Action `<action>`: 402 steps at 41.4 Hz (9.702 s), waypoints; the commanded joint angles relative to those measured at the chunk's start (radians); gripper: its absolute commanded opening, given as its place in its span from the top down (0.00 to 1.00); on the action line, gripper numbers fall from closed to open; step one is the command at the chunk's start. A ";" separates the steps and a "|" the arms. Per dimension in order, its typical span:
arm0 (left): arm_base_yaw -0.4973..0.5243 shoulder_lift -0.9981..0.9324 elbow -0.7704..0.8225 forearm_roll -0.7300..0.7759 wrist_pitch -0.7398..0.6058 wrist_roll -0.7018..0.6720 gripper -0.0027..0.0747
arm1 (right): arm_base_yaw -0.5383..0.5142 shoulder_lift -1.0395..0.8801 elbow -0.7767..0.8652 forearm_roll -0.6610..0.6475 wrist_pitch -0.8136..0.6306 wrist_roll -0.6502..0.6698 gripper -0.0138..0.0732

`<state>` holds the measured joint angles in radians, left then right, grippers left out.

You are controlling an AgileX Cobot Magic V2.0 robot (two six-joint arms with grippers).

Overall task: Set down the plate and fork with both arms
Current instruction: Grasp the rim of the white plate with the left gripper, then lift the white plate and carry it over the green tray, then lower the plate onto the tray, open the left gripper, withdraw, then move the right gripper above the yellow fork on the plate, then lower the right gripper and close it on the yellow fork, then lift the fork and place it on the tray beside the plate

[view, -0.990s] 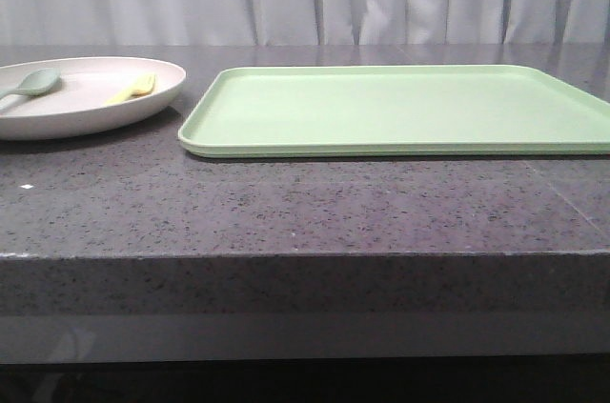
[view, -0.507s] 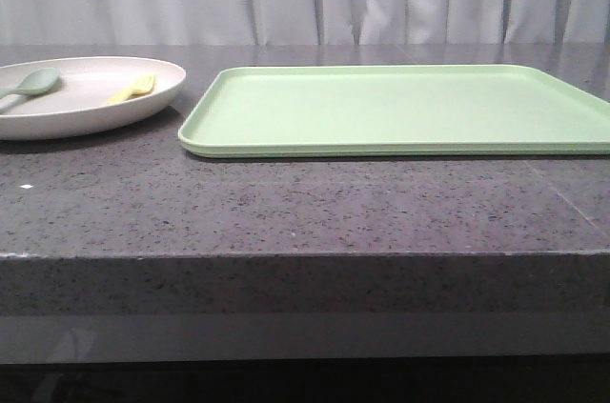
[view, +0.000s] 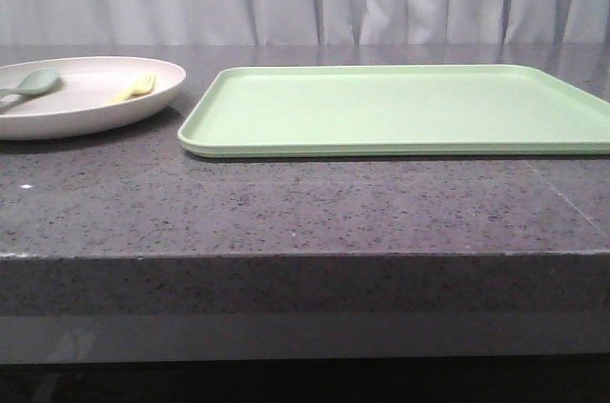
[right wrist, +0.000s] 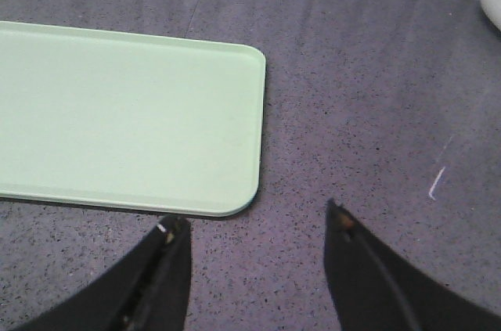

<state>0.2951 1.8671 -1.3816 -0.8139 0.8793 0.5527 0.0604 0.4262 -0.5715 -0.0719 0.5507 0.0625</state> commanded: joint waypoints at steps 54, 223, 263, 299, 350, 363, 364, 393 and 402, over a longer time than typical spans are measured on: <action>-0.250 -0.120 -0.356 0.098 0.039 -0.479 0.99 | -0.005 0.014 -0.033 -0.004 -0.083 -0.011 0.36; -0.756 -1.203 0.569 0.904 -0.077 -0.649 0.58 | 0.107 0.445 -0.432 0.335 0.309 -0.289 0.36; -0.756 -1.203 0.569 0.904 -0.077 -0.649 0.58 | 0.286 1.182 -1.048 0.190 0.511 -0.069 0.36; -0.756 -1.203 0.569 0.904 -0.077 -0.649 0.58 | 0.280 1.575 -1.477 0.000 0.693 0.238 0.37; -0.756 -1.203 0.569 0.904 -0.085 -0.649 0.58 | 0.236 1.652 -1.479 0.079 0.637 0.272 0.70; -0.756 -1.203 0.569 0.904 -0.085 -0.649 0.58 | 0.236 1.633 -1.482 0.079 0.654 0.251 0.73; -0.756 -1.203 0.569 0.904 -0.085 -0.649 0.58 | 0.236 1.627 -1.485 0.079 0.659 0.246 0.73; -0.756 -1.203 0.569 0.904 -0.085 -0.649 0.58 | 0.071 1.517 -1.502 0.052 0.792 0.139 0.73; -0.756 -1.203 0.569 0.904 -0.085 -0.649 0.58 | -0.012 1.546 -1.404 0.146 0.789 0.075 0.73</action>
<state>-0.4628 0.6675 -0.7860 0.0858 0.8609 -0.0837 0.0742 2.0127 -1.9831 0.0429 1.2457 0.1759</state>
